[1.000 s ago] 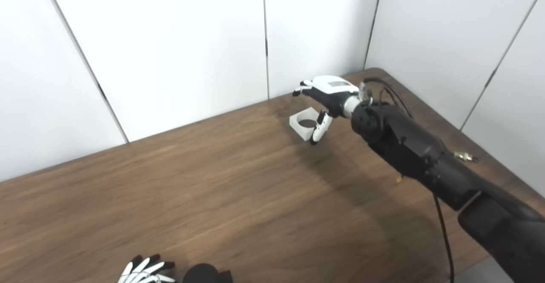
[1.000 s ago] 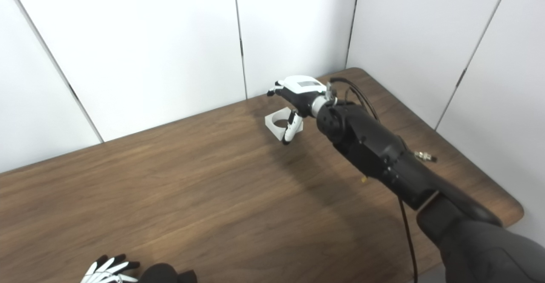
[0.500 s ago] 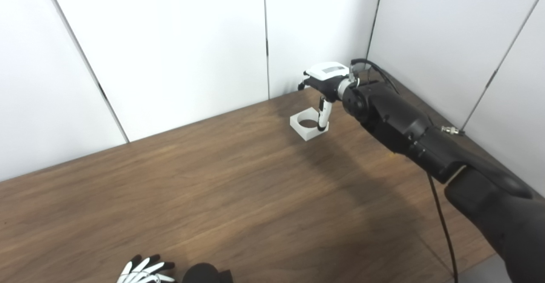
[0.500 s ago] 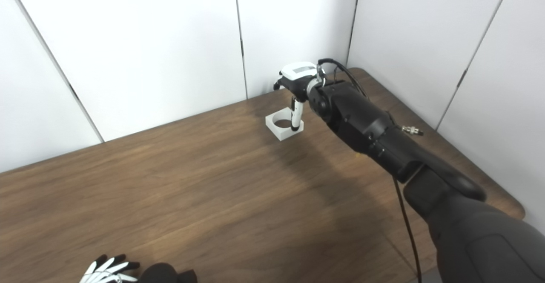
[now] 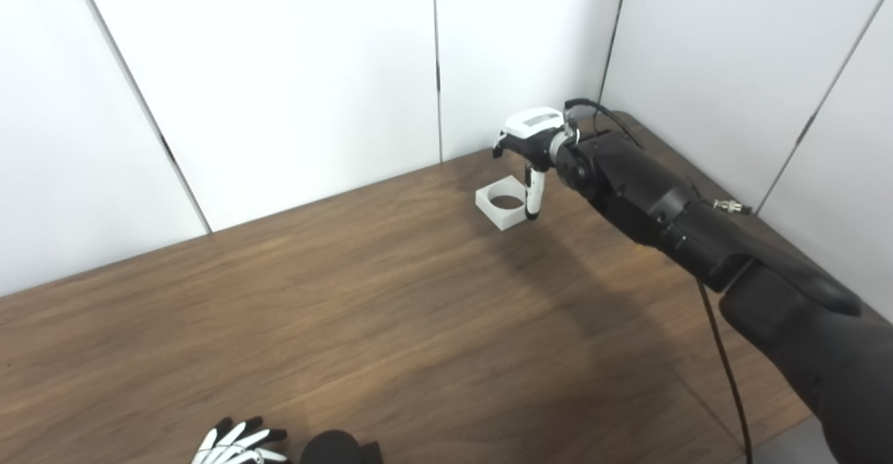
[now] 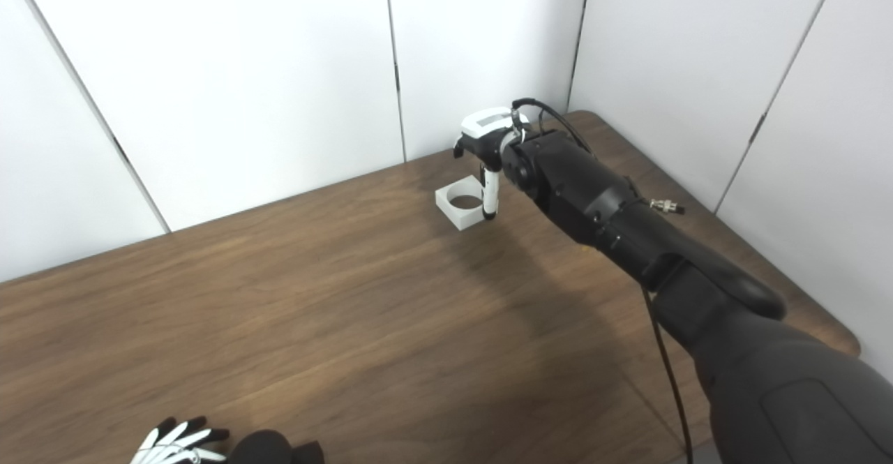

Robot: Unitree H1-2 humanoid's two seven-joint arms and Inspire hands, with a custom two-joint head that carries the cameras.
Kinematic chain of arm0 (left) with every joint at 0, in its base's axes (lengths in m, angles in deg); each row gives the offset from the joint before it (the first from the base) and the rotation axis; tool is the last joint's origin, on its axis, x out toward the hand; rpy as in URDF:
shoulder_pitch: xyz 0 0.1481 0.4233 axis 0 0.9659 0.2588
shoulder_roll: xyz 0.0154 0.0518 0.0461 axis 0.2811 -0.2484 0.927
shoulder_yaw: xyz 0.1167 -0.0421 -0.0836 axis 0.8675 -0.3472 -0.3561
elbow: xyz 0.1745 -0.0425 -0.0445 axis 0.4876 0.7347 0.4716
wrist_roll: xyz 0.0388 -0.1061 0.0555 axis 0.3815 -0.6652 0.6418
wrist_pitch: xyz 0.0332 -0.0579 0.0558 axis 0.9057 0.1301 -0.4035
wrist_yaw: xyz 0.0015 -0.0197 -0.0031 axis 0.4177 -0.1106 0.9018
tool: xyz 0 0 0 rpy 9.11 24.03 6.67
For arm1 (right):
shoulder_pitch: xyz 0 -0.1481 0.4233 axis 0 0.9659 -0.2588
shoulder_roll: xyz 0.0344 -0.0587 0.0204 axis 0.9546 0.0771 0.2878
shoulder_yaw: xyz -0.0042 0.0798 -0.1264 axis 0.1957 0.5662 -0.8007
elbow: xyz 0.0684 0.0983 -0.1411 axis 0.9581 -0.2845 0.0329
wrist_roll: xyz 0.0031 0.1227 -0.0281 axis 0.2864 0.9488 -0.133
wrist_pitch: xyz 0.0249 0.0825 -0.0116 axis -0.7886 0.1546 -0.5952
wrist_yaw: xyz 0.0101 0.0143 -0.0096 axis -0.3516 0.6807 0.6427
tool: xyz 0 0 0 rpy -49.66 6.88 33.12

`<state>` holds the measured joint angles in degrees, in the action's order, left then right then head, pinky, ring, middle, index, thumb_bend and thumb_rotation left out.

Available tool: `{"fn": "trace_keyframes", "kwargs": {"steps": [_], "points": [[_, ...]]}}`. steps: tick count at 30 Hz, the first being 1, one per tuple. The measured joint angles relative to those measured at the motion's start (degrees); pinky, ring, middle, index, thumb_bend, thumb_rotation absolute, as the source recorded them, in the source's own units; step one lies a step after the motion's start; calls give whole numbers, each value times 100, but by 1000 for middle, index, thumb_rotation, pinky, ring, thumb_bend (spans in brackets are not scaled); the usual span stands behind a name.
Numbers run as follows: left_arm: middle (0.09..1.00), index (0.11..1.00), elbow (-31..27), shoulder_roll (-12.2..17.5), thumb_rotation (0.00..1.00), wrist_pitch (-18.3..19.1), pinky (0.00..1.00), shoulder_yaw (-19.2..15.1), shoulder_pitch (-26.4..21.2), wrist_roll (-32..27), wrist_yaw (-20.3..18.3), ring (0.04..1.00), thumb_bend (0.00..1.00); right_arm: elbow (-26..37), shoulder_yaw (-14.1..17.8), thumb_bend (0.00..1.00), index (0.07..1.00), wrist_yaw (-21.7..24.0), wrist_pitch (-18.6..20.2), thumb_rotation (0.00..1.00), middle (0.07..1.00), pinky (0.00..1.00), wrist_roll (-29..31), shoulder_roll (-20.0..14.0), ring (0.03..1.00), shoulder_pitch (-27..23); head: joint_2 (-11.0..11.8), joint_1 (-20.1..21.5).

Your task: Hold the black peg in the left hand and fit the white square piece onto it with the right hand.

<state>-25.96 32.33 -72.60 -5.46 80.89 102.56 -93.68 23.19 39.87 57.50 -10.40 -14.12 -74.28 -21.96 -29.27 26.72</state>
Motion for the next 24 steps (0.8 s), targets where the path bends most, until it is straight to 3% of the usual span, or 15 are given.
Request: {"fn": "trace_keyframes", "kwargs": {"steps": [24], "points": [[804, 483, -47, -90, 49, 77, 1000, -26, 10, 151, 12, 899, 522, -309, -16, 875, 853, -33, -336, 115, 963, 1000, -69, 139, 1000, 28, -70, -211]]}}
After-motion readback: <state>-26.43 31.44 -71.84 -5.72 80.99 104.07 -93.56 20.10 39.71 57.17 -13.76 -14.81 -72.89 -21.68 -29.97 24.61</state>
